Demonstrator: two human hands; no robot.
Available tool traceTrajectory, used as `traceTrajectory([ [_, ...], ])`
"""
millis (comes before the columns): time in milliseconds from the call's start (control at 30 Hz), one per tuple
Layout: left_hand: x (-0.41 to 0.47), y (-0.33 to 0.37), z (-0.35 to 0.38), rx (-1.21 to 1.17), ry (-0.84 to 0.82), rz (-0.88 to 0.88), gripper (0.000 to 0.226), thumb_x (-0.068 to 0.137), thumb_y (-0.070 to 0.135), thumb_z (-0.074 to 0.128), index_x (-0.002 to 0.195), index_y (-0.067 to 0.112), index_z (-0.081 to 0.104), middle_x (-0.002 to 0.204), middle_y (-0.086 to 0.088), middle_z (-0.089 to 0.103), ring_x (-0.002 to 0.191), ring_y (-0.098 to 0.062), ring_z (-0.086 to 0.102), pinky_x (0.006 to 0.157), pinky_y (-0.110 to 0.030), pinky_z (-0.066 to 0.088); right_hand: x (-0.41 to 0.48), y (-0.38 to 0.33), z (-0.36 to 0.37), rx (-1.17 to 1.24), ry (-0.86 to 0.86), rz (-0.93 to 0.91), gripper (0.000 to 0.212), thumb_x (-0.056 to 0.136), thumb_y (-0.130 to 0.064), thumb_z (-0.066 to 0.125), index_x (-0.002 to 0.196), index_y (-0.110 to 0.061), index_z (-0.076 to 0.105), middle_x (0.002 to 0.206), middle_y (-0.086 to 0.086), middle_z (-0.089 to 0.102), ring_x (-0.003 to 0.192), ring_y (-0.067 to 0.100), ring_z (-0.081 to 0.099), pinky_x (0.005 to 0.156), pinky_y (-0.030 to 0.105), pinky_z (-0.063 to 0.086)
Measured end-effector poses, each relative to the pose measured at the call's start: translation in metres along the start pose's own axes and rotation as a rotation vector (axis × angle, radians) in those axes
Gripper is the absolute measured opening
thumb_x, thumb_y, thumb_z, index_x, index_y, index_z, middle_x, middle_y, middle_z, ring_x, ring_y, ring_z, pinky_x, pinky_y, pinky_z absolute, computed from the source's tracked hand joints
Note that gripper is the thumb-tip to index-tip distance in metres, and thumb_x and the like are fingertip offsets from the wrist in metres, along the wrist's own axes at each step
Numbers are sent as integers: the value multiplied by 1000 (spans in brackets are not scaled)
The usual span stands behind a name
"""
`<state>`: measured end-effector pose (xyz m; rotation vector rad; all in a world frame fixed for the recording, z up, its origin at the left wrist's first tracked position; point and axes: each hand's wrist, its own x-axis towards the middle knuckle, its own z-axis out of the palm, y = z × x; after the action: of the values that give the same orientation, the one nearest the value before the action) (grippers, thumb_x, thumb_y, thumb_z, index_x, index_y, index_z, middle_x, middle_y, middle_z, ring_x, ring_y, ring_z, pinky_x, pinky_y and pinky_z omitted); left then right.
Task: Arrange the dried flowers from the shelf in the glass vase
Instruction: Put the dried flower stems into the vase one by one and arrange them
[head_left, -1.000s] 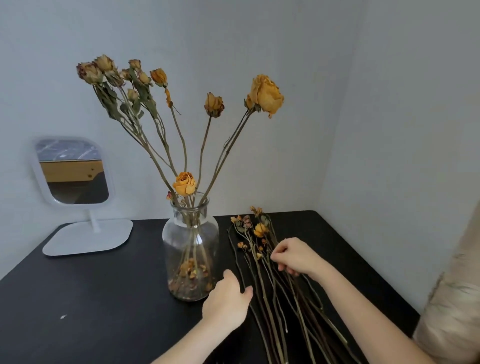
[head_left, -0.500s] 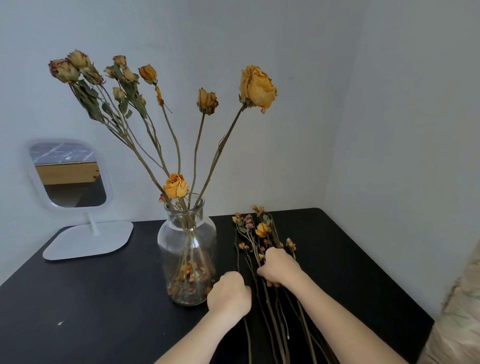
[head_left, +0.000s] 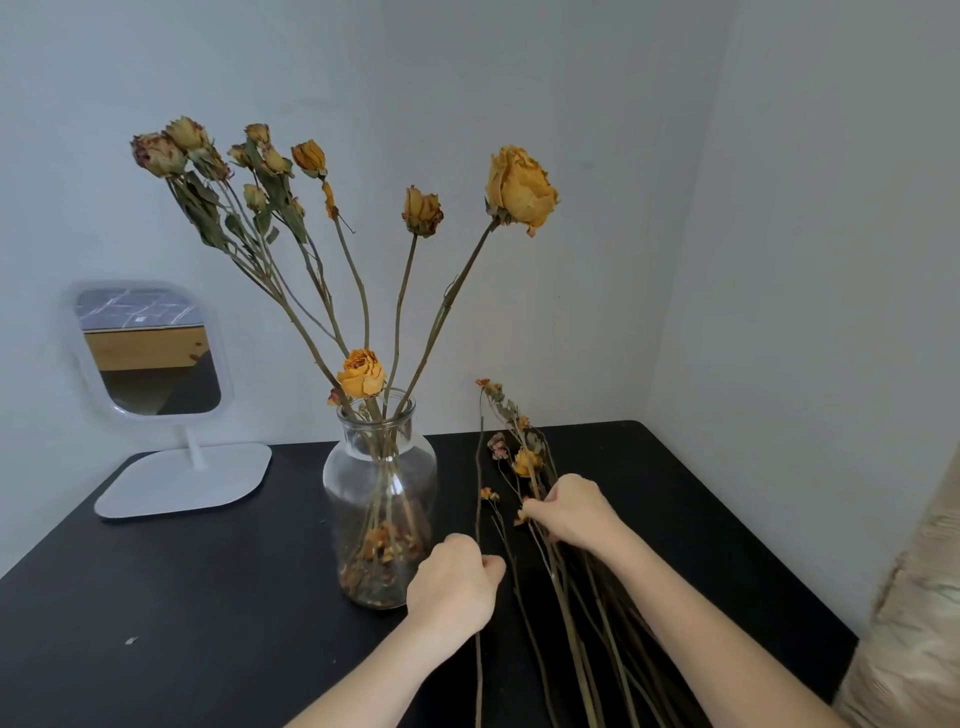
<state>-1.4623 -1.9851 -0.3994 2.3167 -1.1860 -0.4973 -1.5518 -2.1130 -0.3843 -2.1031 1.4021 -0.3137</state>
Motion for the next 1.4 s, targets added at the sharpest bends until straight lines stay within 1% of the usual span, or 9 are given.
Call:
traceTrajectory([
  [200,-1,1,-6,-21,-25,19,26,93,31,44,70,19,41,70,4,49,64,-14,50,56,-25,38,-7,-5,-10,161,46,-65,22,86,-30,56,70,-15,57,67,3,57,64,14,56,77,35,53],
  [400,-8,-5,-13,-90,32,117,16,93,28,45,88,15,54,74,1,56,64,-14,56,65,-30,51,-13,-6,-26,316,163,-102,25,88,-30,55,84,-8,64,63,-1,58,57,9,56,64,26,49],
  [567,-29,-14,-25,-163,78,356,16,94,26,48,77,25,48,56,8,48,48,-2,46,58,-18,45,-19,-2,-38,406,218,-93,24,89,-27,54,89,-5,63,68,3,58,64,15,57,73,35,52],
  [633,-43,-18,-32,-173,80,467,25,94,24,48,70,29,41,49,12,45,45,0,42,57,-15,42,-22,-2,-41,442,226,-89,22,89,-25,54,88,-5,62,66,2,57,60,12,56,65,31,51],
  [767,-70,-21,-49,-137,21,672,27,96,24,46,71,31,36,54,15,45,50,-4,38,60,-17,39,-28,-3,-44,468,231,-97,19,89,-25,53,79,-9,59,60,0,55,49,8,50,49,20,39],
  [900,-88,-18,-72,-136,26,786,24,95,25,47,73,32,40,59,11,44,54,-4,42,59,-12,38,-35,-10,-45,486,221,-110,20,89,-26,53,79,-9,59,60,0,54,49,9,48,51,22,39],
  [1167,-102,-7,-140,-250,253,815,16,89,26,54,81,39,50,78,4,58,71,-13,58,63,-21,48,-47,-24,-47,469,204,-140,18,90,-27,53,82,-12,61,61,-1,55,50,7,49,50,20,36],
  [1300,-107,2,-177,-392,397,815,11,88,20,53,80,27,55,66,10,60,53,1,54,49,-7,39,-49,-28,-44,461,192,-135,19,90,-28,53,84,-12,61,61,-2,54,51,8,48,51,20,39],
  [1400,-102,17,-205,-399,503,786,12,90,18,51,79,21,54,55,10,55,46,2,48,46,-7,37,-49,-31,-42,452,181,-134,18,91,-27,53,85,-12,61,58,-3,53,47,7,48,47,19,38],
])
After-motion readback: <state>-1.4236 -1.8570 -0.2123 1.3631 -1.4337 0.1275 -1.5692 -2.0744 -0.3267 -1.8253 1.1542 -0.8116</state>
